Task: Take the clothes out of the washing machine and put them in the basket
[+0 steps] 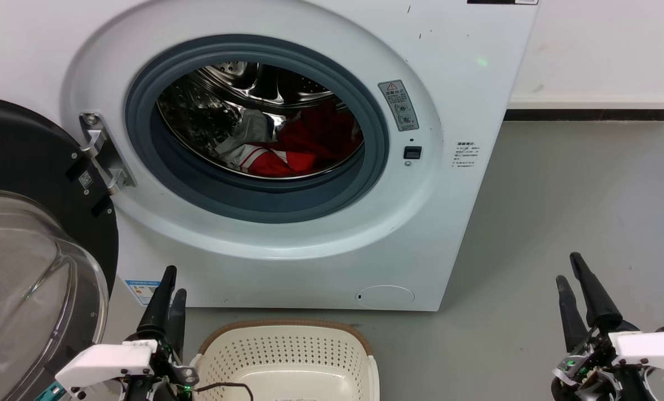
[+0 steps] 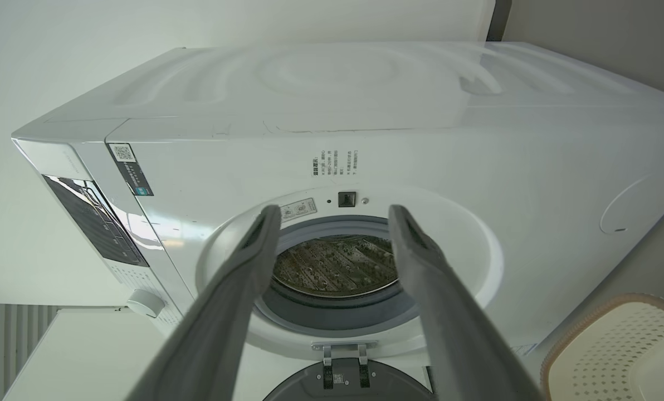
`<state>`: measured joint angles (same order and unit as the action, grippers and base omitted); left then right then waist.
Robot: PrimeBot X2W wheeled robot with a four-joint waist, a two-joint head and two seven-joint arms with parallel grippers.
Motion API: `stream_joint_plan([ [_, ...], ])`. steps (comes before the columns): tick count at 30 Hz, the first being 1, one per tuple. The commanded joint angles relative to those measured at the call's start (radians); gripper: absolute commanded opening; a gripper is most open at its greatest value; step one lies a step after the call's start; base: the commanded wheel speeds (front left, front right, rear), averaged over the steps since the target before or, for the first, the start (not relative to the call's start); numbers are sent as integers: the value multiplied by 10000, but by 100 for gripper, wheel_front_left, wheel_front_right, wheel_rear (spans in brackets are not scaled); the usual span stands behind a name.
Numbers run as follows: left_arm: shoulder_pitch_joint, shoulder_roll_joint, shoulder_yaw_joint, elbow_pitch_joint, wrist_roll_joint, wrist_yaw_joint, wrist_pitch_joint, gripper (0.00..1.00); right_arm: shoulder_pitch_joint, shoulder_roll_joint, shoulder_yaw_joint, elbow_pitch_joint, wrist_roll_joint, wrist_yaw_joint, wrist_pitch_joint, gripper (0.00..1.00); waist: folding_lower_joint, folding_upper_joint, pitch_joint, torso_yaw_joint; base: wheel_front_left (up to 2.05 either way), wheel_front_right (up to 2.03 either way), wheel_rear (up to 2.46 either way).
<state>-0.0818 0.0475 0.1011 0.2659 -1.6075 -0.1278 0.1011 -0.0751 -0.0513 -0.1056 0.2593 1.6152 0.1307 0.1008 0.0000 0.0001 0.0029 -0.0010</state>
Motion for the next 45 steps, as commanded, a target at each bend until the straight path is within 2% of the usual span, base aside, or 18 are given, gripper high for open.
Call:
stream_joint_plan([
  [1,-218,26,-110,-207,69,-13,-120,100,-164,-5,86,-288,-79,0,-126,100,0,-1,1,-4,0,0,0],
  [7,-259,50,-429,-355,431,-15,-480,100,-8,-4,171,-554,-387,0,-473,100,0,-1,-15,1,0,0,0],
  [11,-270,55,-472,-508,1065,-17,-665,100,77,-3,165,-690,-968,0,-658,100,0,-1,-30,20,0,0,0],
  [24,-282,37,-671,-1129,3972,-21,-1210,100,277,-2,257,-1495,-4443,0,-1206,100,0,-1,-54,110,0,0,0],
  [45,-552,169,-1156,-1076,7817,-28,-1952,100,623,1,365,-2097,-8767,1,-1943,100,0,-1,-76,141,0,0,0],
])
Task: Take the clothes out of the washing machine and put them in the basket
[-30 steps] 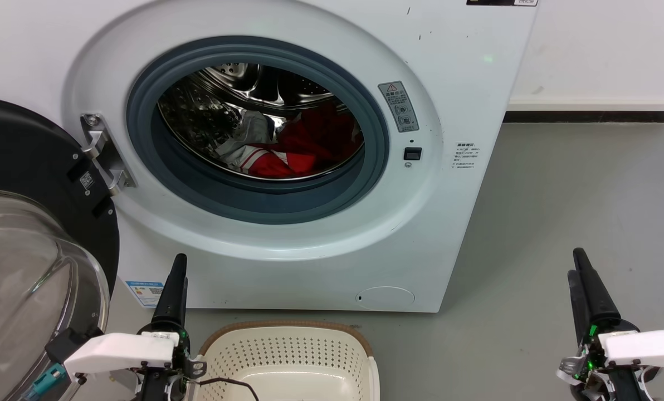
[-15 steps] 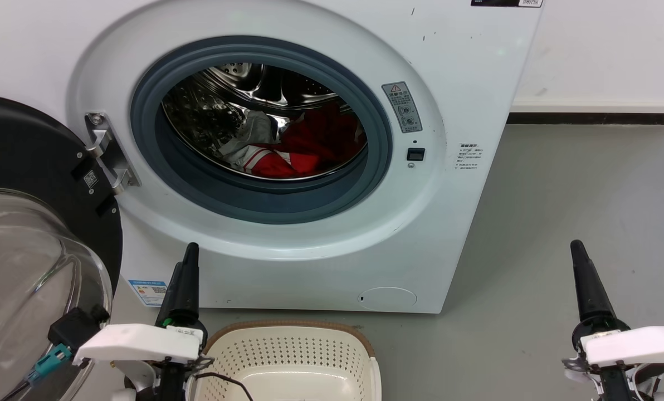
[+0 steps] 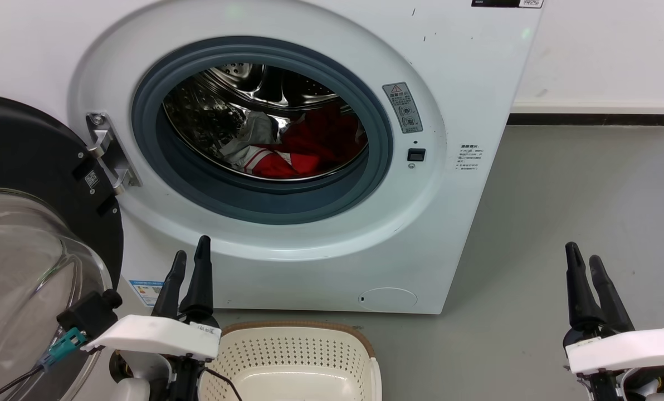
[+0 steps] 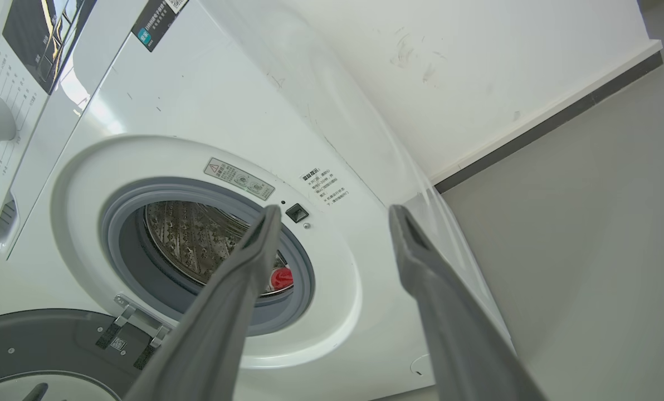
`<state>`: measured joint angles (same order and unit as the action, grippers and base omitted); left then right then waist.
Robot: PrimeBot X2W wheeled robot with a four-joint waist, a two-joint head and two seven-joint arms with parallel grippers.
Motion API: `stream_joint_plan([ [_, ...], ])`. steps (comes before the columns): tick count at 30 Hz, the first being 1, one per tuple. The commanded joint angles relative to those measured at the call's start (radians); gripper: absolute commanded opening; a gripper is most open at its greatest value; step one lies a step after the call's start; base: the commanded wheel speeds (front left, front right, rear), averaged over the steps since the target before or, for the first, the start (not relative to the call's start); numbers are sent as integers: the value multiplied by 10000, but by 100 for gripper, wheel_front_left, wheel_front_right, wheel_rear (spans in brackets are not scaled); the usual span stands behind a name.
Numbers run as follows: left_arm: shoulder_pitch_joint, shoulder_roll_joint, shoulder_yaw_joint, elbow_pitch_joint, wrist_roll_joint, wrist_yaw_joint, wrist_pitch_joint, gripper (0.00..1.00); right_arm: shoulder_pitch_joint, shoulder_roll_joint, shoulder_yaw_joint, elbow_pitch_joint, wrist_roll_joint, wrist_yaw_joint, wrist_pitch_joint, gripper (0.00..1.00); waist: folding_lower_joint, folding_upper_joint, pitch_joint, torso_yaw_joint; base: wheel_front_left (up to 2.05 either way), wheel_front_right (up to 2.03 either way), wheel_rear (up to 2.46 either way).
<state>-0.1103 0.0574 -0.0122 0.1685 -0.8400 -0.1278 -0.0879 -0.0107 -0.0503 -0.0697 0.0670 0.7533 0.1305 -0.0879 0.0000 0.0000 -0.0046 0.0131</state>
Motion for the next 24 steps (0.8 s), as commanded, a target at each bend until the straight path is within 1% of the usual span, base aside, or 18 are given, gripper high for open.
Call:
stream_joint_plan([
  [1,-287,81,-36,-86,327,-28,-86,100,-5,-8,1,-187,-310,3,-89,100,0,0,-4,0,0,0,0],
  [14,-518,139,-200,190,2339,-28,-472,100,167,-6,-83,-119,-2269,2,-474,100,0,0,-26,1,0,0,0],
  [24,-515,92,-326,360,3549,-12,-736,100,244,-5,-146,-69,-3478,2,-747,100,0,0,-40,45,0,0,0],
])
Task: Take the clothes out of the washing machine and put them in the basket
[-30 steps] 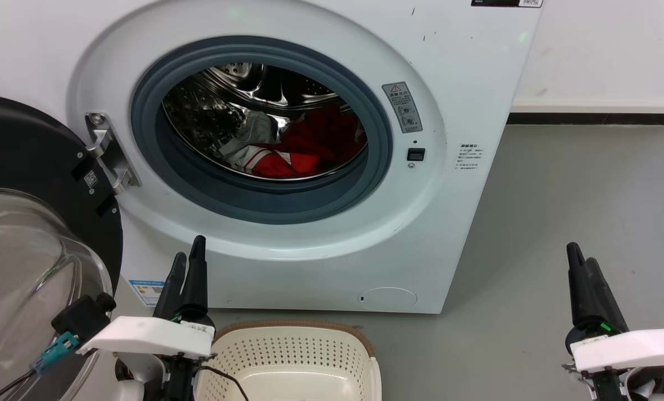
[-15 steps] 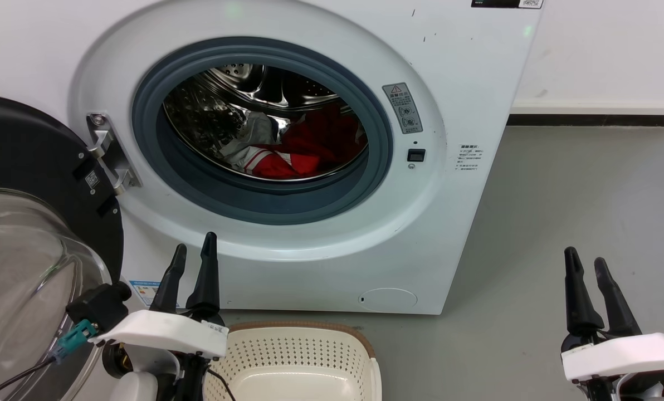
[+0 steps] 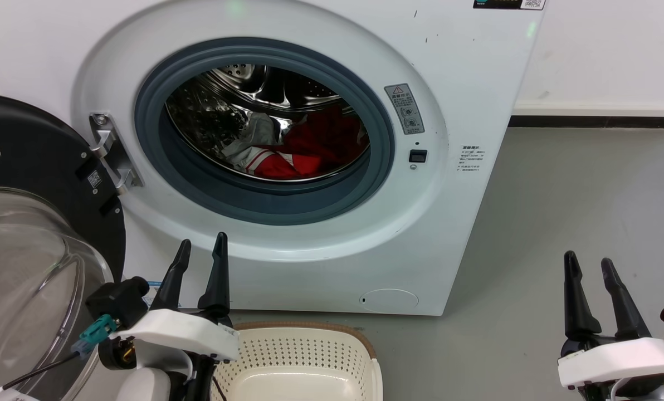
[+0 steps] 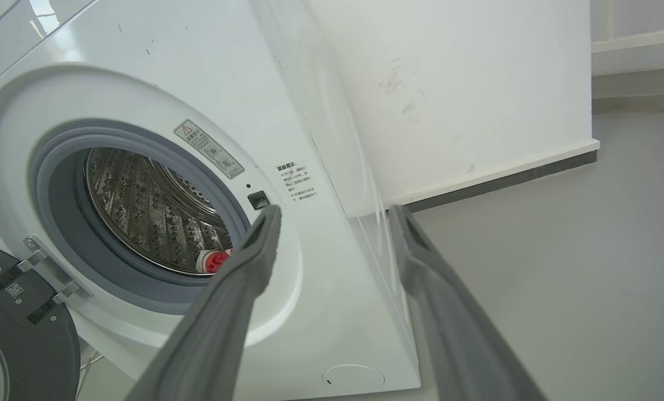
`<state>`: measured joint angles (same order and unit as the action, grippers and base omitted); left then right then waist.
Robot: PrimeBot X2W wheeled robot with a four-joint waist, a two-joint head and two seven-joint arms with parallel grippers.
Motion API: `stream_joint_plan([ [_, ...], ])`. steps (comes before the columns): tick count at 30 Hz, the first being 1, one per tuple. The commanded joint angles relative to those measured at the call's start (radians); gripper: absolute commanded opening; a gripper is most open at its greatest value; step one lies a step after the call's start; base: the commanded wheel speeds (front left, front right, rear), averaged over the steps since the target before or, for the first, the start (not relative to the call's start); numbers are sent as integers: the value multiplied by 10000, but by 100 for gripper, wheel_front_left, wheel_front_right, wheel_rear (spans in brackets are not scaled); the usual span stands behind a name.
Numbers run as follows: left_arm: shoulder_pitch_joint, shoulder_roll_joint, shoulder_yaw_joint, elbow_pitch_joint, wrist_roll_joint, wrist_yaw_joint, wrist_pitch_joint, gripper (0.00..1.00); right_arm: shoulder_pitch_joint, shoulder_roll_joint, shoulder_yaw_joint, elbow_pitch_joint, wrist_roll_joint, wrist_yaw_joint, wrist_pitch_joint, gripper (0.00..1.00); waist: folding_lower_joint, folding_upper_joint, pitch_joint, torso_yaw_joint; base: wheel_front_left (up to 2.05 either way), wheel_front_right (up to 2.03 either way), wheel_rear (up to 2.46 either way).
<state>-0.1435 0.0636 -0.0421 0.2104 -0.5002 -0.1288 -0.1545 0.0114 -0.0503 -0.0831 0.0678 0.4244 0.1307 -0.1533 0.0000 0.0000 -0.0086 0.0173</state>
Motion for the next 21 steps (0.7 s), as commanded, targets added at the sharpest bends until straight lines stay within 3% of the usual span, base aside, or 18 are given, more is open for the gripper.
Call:
stream_joint_plan([
  [1,-188,25,-34,-53,257,1,-104,100,27,-5,-19,-72,-302,0,-109,100,0,0,-2,10,0,0,0],
  [21,-269,-55,-111,234,2218,80,-558,100,109,-2,-74,164,-2249,-1,-450,100,0,0,-35,32,0,0,0],
])
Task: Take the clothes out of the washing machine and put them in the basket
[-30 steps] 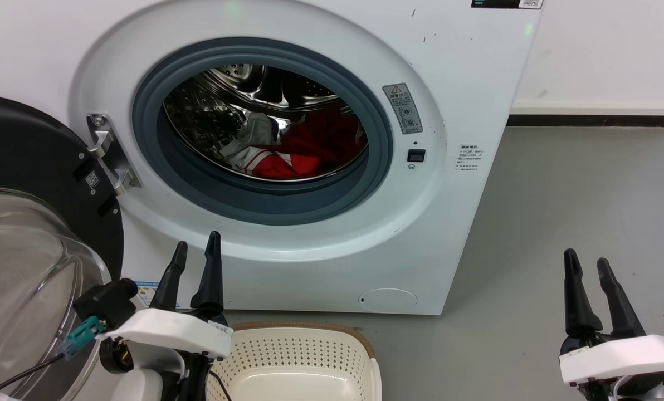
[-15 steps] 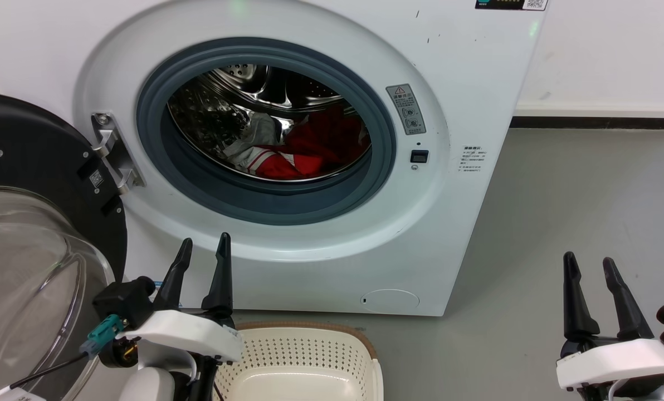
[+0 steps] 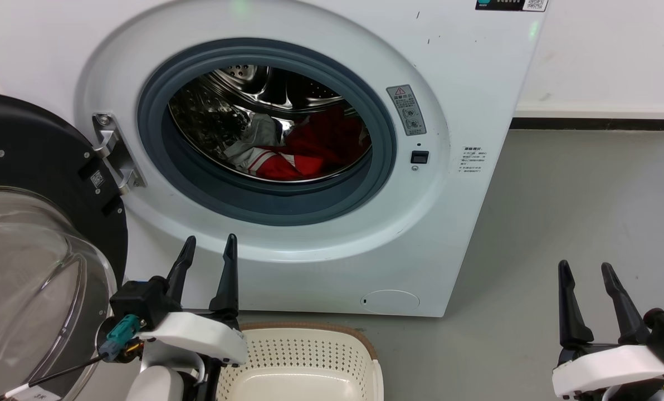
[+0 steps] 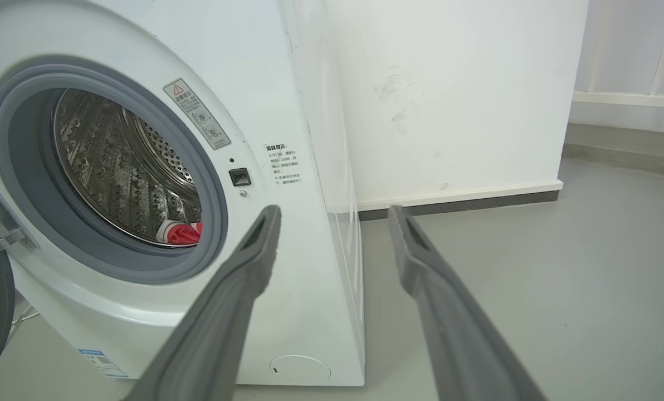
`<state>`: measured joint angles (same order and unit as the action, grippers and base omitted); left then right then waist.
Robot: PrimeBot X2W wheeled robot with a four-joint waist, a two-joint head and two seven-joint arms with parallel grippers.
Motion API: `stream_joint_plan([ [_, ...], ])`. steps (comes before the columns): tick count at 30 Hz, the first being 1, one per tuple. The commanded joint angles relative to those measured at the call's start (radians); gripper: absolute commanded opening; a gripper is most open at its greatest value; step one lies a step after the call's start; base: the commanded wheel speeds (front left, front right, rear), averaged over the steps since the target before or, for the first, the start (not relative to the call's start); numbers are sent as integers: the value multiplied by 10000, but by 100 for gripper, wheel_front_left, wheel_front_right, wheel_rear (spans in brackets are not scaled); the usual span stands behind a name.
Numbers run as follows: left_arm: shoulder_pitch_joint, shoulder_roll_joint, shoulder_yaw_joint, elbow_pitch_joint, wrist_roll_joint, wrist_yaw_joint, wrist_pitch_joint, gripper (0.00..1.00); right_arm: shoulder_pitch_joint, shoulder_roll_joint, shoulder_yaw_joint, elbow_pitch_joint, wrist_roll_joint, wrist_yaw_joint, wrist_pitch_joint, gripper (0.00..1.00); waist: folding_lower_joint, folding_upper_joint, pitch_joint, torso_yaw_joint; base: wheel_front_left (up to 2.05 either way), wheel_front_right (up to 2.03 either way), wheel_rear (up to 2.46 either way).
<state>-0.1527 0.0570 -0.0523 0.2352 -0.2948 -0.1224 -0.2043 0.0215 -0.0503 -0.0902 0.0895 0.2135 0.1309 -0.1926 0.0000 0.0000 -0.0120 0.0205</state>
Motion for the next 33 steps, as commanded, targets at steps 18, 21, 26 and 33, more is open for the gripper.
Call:
stream_joint_plan([
  [18,-248,-17,-38,286,1741,63,-436,100,111,1,5,-58,-1591,-3,-335,100,0,0,42,40,0,0,0],
  [21,-258,-19,-38,302,1975,71,-489,100,120,3,6,-41,-1793,-3,-388,100,0,0,46,40,0,0,0],
  [26,-274,-23,-48,364,2343,83,-573,100,149,3,-26,-27,-2130,-3,-478,100,0,0,47,43,0,0,0],
  [33,-298,-28,-6,448,2481,87,-613,100,121,4,-56,20,-2236,-3,-530,100,0,0,49,61,0,0,0],
])
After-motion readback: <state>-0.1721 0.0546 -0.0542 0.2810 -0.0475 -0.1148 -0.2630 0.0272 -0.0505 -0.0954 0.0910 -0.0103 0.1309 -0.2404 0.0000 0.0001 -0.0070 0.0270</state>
